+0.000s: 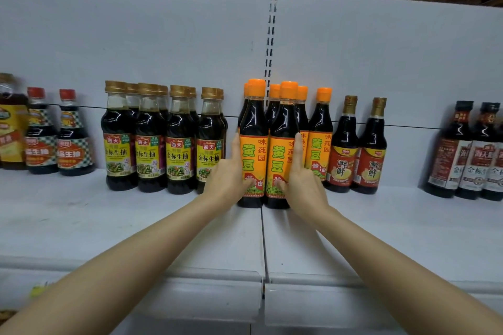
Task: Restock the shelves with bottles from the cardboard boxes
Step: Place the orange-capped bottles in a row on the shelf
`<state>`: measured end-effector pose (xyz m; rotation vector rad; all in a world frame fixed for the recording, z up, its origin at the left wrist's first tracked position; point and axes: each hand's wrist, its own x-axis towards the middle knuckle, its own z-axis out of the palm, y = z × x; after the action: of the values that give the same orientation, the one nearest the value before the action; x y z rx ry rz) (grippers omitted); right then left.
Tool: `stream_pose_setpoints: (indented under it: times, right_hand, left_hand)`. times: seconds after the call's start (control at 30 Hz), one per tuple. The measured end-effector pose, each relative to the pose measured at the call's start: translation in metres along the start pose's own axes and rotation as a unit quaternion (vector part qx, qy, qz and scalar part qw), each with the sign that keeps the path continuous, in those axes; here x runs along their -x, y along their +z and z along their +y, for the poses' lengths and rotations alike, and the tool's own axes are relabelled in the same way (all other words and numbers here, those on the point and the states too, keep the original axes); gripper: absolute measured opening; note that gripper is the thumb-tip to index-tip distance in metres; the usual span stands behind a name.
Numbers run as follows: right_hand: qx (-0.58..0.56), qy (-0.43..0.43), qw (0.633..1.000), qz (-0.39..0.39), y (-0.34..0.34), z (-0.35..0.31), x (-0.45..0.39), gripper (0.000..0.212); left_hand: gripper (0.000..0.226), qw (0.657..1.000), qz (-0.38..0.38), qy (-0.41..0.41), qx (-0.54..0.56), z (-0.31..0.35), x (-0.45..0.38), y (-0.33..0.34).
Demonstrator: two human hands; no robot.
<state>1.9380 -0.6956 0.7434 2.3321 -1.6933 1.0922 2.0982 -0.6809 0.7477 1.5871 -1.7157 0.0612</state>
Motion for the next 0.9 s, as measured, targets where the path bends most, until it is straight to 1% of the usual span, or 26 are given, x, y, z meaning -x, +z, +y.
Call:
stream_pose_setpoints:
  times: [0.13,0.33,0.43,0.7,0.9]
  right_hand:
    - [0.004,0.006,1.0,-0.015,0.005,0.0,-0.009,0.106]
    - [0.03,0.007,0.999,-0.008,0.016,0.0,-0.02,0.109]
    - [0.037,0.009,0.999,-0.017,0.018,-0.001,-0.024,0.107]
    - [0.05,0.013,0.999,-0.009,0.028,0.001,-0.034,0.102]
    - [0.06,0.01,0.998,-0.007,0.033,0.006,-0.04,0.105]
  left_hand:
    - [0.107,1.0,-0.002,-0.007,-0.011,-0.002,-0.005,0.002]
    - [0.105,1.0,0.005,-0.022,-0.009,-0.006,-0.014,0.007]
    - [0.105,1.0,0.007,-0.022,-0.013,-0.009,-0.018,0.009]
    - [0.105,0.998,0.002,-0.045,-0.038,-0.013,-0.029,0.012]
    - [0.104,0.997,-0.007,-0.059,-0.058,-0.012,-0.036,0.015]
